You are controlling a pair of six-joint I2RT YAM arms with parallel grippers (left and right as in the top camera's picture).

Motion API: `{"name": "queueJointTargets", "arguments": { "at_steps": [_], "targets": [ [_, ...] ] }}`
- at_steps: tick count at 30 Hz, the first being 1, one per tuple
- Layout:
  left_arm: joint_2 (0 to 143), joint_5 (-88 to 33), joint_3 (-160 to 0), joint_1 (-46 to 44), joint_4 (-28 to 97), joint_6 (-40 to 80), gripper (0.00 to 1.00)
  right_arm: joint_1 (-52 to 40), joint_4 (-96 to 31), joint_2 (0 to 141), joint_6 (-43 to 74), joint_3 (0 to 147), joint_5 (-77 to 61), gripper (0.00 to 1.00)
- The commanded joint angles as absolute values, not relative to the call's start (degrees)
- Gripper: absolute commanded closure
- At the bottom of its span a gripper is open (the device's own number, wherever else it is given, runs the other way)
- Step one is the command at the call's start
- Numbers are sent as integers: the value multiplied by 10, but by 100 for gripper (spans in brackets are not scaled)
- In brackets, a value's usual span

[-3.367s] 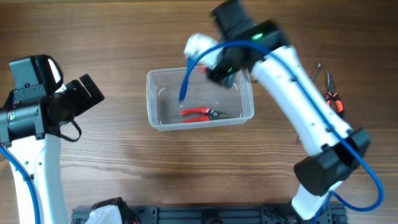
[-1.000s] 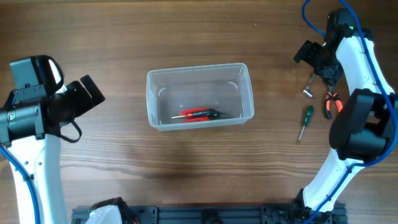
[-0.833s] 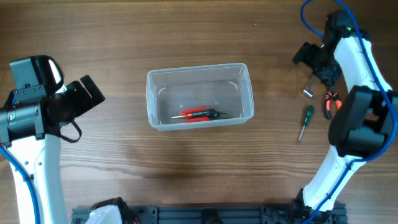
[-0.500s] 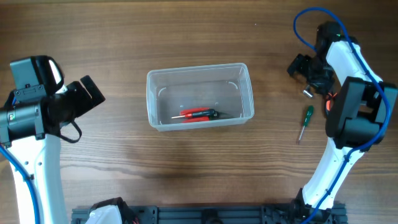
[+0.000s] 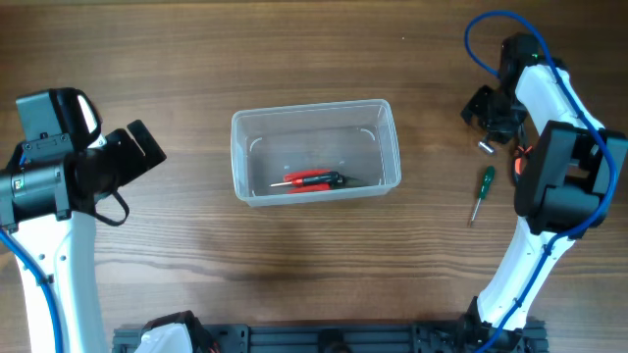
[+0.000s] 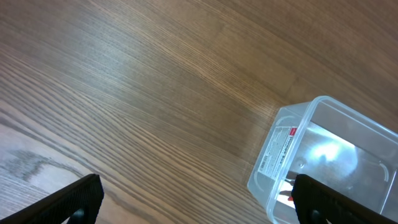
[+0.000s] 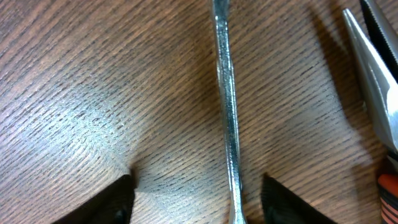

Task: Pack container
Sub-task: 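Move the right gripper to the silver socket wrench and grasp it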

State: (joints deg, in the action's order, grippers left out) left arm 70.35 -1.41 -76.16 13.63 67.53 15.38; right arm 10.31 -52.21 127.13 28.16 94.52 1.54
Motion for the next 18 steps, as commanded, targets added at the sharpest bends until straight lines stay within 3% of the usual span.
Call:
{"name": "queueJointTargets", "arguments": {
  "at_steps": [1, 3, 11, 14, 18],
  "targets": [
    [705, -21, -769, 139, 679, 155, 0, 102, -522, 1287, 284, 933, -1, 45],
    [705, -21, -769, 139, 680, 155, 0, 102, -523, 1287, 284, 933, -1, 48],
    [705, -21, -769, 139, 680, 155, 0, 102, -523, 1287, 284, 933, -1, 76],
    [705, -21, -769, 139, 680, 155, 0, 102, -523, 1287, 284, 933, -1, 80],
    [705, -21, -769, 139, 680, 155, 0, 102, -523, 1287, 284, 933, -1, 95]
  ]
}}
